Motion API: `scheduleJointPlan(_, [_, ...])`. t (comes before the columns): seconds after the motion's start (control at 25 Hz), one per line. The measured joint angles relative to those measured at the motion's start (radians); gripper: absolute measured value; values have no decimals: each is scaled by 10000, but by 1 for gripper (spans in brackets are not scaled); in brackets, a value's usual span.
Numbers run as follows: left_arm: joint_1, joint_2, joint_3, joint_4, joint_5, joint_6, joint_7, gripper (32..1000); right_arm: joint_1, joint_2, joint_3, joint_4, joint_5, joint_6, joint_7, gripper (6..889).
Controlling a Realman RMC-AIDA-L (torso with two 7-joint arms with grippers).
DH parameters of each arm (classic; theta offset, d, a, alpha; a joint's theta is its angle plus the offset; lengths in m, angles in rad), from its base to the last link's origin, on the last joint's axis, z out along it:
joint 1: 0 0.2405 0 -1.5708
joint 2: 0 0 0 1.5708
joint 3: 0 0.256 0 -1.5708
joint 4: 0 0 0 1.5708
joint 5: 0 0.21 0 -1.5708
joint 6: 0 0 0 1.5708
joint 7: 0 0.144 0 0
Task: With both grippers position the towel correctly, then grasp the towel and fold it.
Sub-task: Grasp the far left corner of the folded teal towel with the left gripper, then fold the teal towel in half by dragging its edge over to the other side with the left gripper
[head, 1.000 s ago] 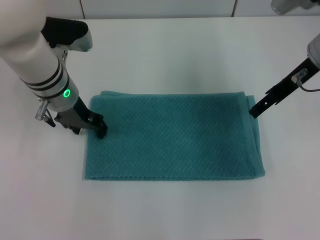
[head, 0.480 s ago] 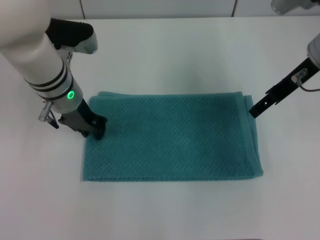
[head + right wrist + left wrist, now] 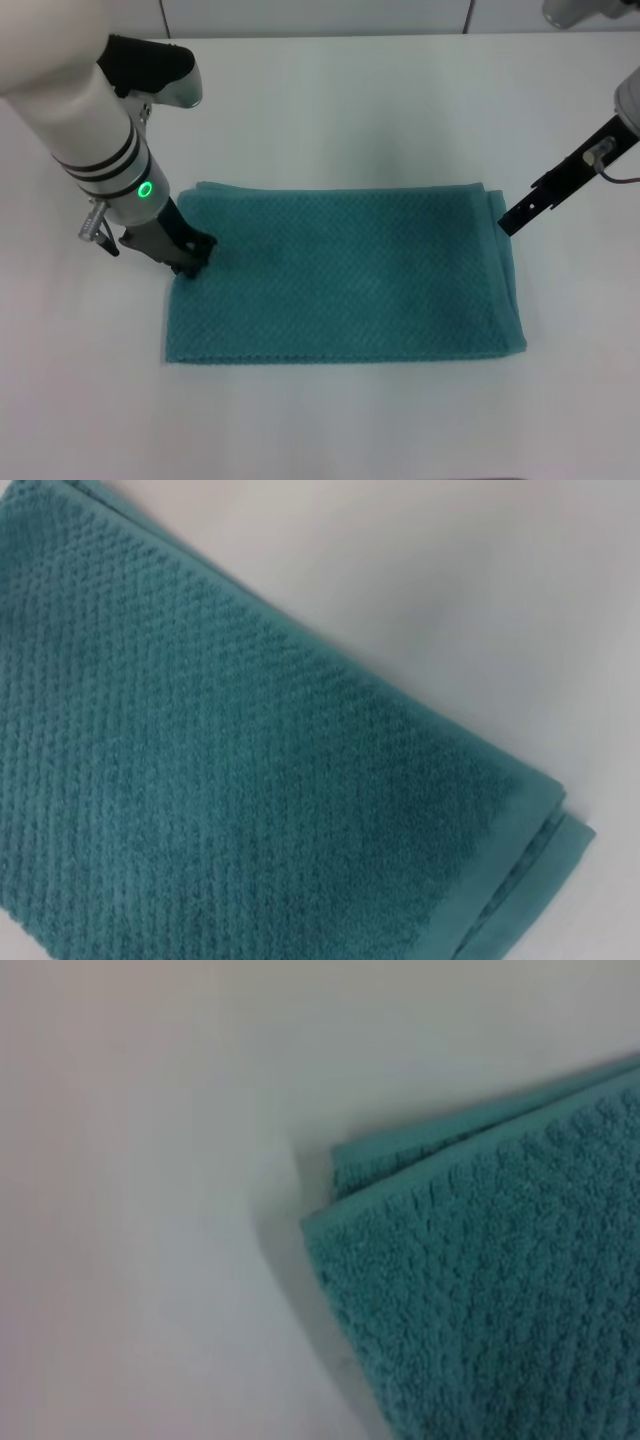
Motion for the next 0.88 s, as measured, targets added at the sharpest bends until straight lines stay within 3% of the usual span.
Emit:
scheduleJointPlan(0.12, [-1, -8, 9, 5, 0, -29, 0, 86, 2, 0, -2, -10, 0, 0, 1, 853])
scheduleJointPlan(0.6, [2, -43, 21, 36, 2, -90, -10, 83, -1, 0, 3, -8, -9, 0, 1, 854])
scheduleJointPlan(0.88, [3, 28, 4, 36, 3, -24, -15, 83, -98, 0, 73, -7, -2, 0, 0, 853])
